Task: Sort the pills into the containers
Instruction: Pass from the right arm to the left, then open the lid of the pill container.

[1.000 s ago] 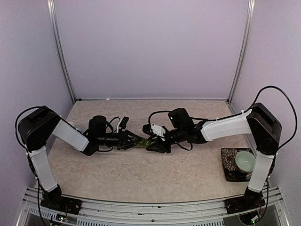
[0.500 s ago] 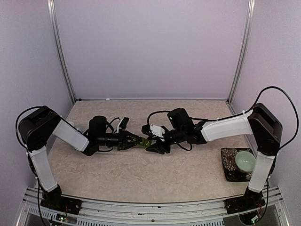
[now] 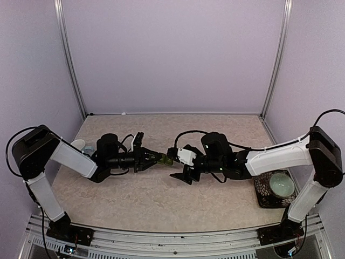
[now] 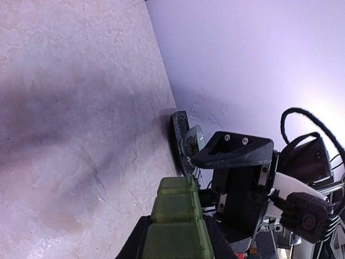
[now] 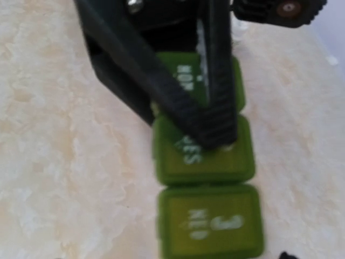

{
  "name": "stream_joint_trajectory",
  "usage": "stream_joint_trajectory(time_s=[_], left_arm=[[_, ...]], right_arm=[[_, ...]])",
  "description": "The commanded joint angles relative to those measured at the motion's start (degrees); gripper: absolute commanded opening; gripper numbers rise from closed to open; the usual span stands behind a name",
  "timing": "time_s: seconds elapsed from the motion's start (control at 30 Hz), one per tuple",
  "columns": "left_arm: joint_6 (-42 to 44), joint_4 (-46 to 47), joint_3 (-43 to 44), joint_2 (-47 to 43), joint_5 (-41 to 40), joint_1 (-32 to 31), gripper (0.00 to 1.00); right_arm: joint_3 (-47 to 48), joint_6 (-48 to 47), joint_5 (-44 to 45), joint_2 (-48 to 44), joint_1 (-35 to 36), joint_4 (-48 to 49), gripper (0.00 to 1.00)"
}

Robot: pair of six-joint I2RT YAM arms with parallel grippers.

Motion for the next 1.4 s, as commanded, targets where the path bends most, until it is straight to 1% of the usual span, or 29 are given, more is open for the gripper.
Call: stream_joint_trajectory(time_s=[0.0,0.1,0.17,0.23,0.3,0.37,0.43,0.53,0.67,0.73,0.9,1.07,1.23,1.37], left_arm=[[-4.64,4.34,-1.73,-3.76,-4.52,-2.11,0.2],[-6.22,3.88,-2.87,-5.54,-6.99,-3.55,0.2],[-6.99,3.5,-3.42,-6.75,-8.18,-4.43,0.2],[-6.97,3.14,-3.36,-7.59,-8.83,-5.05,0.2],[-6.79,2.91,-3.23,-8.27,-8.82,-5.54,0.2],[-6.55,2.67,-3.25,-9.01,-8.68,-5.79,0.2],[-6.21,2.73,-3.38,-9.74,-8.43,-5.97,0.2],[-6.38,3.6,-3.96,-10.97,-7.82,-6.38,0.2],[-6.0,3.11,-4.02,-12.77,-7.19,-6.99,0.2],[-5.86,2.69,-3.99,-13.45,-6.96,-7.34,0.2],[-6.06,2.26,-4.17,-14.65,-6.97,-8.03,0.2],[-6.63,2.67,-4.31,-15.37,-6.81,-8.64,0.2],[-7.39,3.35,-4.35,-15.88,-6.78,-9.26,0.2],[-9.36,6.14,-4.72,-15.5,-6.62,-9.7,0.2]], right_arm=[[-4.91,-1.35,11.86,-3.95,4.8,10.2,0.82],[-7.55,-5.25,21.38,-4.4,9.19,15.9,0.78],[-8.24,-7.41,26.03,-3.84,11.76,19.03,0.75],[-7.86,-7.65,28.37,-3.33,12.51,19.65,0.74],[-7.81,-6.45,28.01,-3.47,12.54,19.3,0.75],[-8.28,-5.52,26.16,-3.97,12.53,19.42,0.77],[-8.89,-4.02,23.85,-5.01,12.34,19.45,0.82],[-10.0,-1.37,19.93,-7.2,11.3,19.71,0.86],[-11.08,2.52,11.41,-10.27,8.47,18.88,0.91],[-10.99,3.88,8.06,-11.1,7.11,18.16,0.93],[-10.75,6.32,2.46,-11.66,4.49,17.18,0.91],[-11.31,8.65,-3.71,-12.12,2.57,18.92,0.89],[-10.6,9.96,-6.55,-11.34,1.75,20.19,0.86],[-10.69,11.27,-8.7,-10.92,1.53,22.63,0.81]])
